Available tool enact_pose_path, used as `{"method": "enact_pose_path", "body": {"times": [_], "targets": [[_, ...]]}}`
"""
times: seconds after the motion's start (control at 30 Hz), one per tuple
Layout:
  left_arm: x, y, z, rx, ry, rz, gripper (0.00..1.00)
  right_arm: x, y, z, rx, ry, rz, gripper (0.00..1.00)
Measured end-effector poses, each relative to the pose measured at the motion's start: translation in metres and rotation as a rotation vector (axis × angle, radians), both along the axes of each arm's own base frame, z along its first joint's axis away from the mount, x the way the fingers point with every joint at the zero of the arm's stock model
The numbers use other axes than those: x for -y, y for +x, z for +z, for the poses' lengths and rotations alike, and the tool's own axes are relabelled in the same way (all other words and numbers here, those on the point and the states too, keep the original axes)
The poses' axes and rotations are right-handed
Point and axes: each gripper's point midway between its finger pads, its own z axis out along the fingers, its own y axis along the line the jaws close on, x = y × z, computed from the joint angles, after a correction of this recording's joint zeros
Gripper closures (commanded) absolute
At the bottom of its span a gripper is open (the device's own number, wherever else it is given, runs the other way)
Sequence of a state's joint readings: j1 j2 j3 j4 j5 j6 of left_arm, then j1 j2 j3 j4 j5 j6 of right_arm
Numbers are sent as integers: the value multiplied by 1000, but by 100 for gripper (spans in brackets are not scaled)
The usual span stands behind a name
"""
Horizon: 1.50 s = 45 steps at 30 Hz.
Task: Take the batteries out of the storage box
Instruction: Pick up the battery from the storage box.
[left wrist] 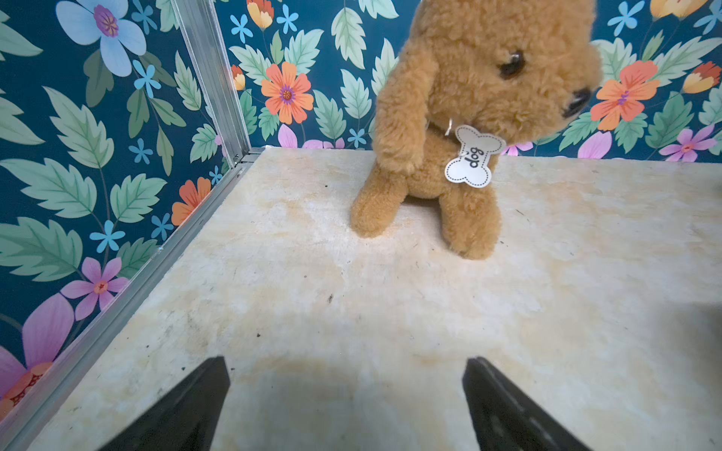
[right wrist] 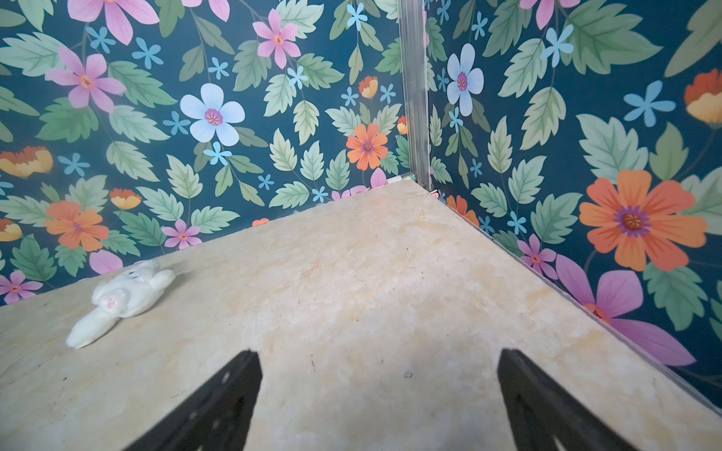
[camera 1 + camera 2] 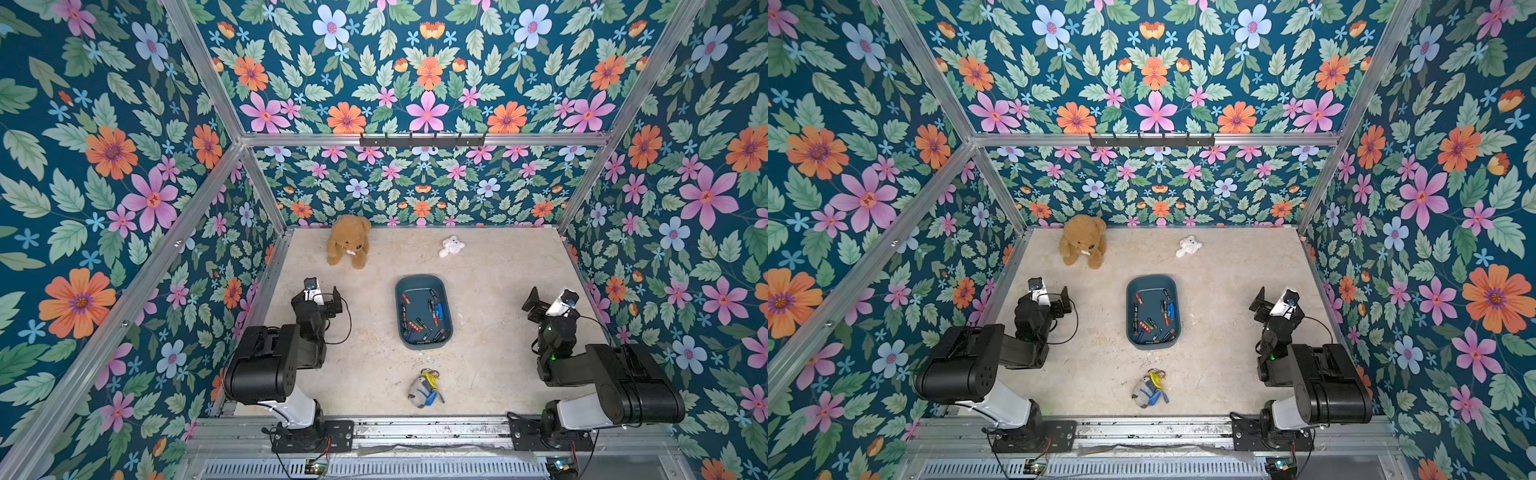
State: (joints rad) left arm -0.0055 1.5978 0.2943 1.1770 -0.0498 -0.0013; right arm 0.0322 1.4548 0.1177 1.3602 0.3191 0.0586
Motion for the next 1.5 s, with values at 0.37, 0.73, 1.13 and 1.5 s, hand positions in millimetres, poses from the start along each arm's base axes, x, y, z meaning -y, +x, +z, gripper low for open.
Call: {"method": "enact_pose_path", "body": {"times": [0.37, 0.73, 1.13, 1.5], "targets": [[0, 0, 0, 0, 0, 0, 0, 0, 0, 0, 0, 0, 0, 1], [1, 1, 0, -1, -1, -8, 0, 0, 0, 0, 0, 0, 0, 1], [-11, 35, 86, 2, -76, 88, 1, -2, 0, 1, -1, -7, 9, 1], [8, 4, 122, -109, -204, 51, 0, -129, 83, 147, -159, 97, 269, 1]]}}
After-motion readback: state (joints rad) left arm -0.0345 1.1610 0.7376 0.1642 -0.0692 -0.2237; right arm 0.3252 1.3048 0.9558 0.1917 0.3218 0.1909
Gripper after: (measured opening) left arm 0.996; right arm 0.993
